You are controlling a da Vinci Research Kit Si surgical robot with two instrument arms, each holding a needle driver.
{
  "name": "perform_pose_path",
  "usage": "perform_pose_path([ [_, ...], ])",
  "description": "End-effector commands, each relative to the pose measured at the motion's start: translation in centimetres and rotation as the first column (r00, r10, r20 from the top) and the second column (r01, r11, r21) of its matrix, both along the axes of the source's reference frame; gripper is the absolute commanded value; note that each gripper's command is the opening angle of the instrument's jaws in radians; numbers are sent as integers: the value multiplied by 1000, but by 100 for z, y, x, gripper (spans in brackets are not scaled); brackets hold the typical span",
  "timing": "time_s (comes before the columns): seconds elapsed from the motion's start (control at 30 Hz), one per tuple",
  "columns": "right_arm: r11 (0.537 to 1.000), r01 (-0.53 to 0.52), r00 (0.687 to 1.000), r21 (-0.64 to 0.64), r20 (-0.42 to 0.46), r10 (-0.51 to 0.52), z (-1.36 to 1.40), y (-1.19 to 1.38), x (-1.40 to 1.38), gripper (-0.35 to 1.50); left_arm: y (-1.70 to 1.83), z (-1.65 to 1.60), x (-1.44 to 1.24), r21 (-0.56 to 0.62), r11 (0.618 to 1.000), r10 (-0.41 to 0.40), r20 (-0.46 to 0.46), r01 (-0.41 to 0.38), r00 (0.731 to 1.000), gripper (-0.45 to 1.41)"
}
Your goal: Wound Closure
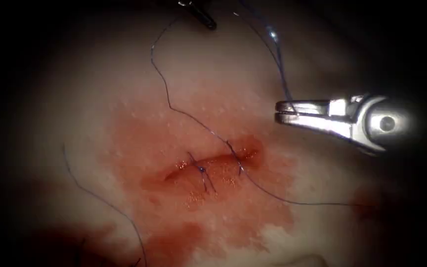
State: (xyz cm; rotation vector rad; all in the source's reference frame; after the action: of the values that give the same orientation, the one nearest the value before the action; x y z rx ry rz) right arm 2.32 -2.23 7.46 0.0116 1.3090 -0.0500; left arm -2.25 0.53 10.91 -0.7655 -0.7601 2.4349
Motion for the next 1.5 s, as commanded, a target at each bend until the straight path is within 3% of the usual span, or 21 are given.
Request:
perform_pose_path([
  [0.03, 1000, -1, 1000, -1, -2, 1, 2, 4, 7, -35, 5, 3, -5, -5, 1000, 4, 4, -4, 1000, 44],
  [0.07, 1000, -1, 1000, -1, -2, 1, 2, 4, 7, -35, 5, 3, -5, -11, 1000, 13, 11, -13, 1000, 24],
  [0.13, 1000, -1, 1000, -1, -3, 1, 2, 4, 7, -35, 5, 3, -5, -30, 999, 46, 35, -45, 998, -36],
  [0.17, 1000, -1, 1000, 0, -3, 1, 1, 5, 6, -35, 6, 2, -5, -41, 998, 58, 42, -57, 997, -45],
  [0.3, 1000, 0, 1000, 2, -4, 0, 1, 7, 2, -35, 10, -2, -5, -83, 992, 97, 72, -91, 993, -45],
  [0.5, 998, -39, 999, 43, 17, 38, 6, 15, -15, -35, 9, -2, -2, -154, 988, 43, 161, -18, 986, -45],
  [0.53, 997, -57, 998, 56, 19, 56, 8, 16, -20, -23, 6, -1, -1, -163, 987, 28, 174, 0, 984, -45],
  [0.73, 958, -251, 968, 139, 58, 245, 27, 23, -58, 98, 0, 14, -4, -213, 971, -55, 257, 112, 965, -45],
  [0.8, 941, -291, 957, 174, 65, 284, 34, 20, -74, 118, 1, 21, -4, -226, 963, -79, 281, 146, 956, -45],
  [1.0, 903, -353, 936, 245, 112, 335, 54, -2, -118, 145, 10, 47, 0, -272, 936, -135, 312, 225, 941, -45],
  [1.1, 913, -310, 948, 265, 160, 275, 74, -24, -127, 145, 10, 58, 0, -287, 927, -149, 313, 243, 938, -45],
  [1.3, 918, -200, 961, 343, 250, 116, 125, -70, -112, 121, 9, 59, -1, -294, 919, -163, 321, 262, 933, -45],
  [1.5, 912, -200, 961, 358, 252, 112, 138, -70, -99, 126, 4, 53, -8, -308, 914, -162, 321, 264, 933, -45],
])
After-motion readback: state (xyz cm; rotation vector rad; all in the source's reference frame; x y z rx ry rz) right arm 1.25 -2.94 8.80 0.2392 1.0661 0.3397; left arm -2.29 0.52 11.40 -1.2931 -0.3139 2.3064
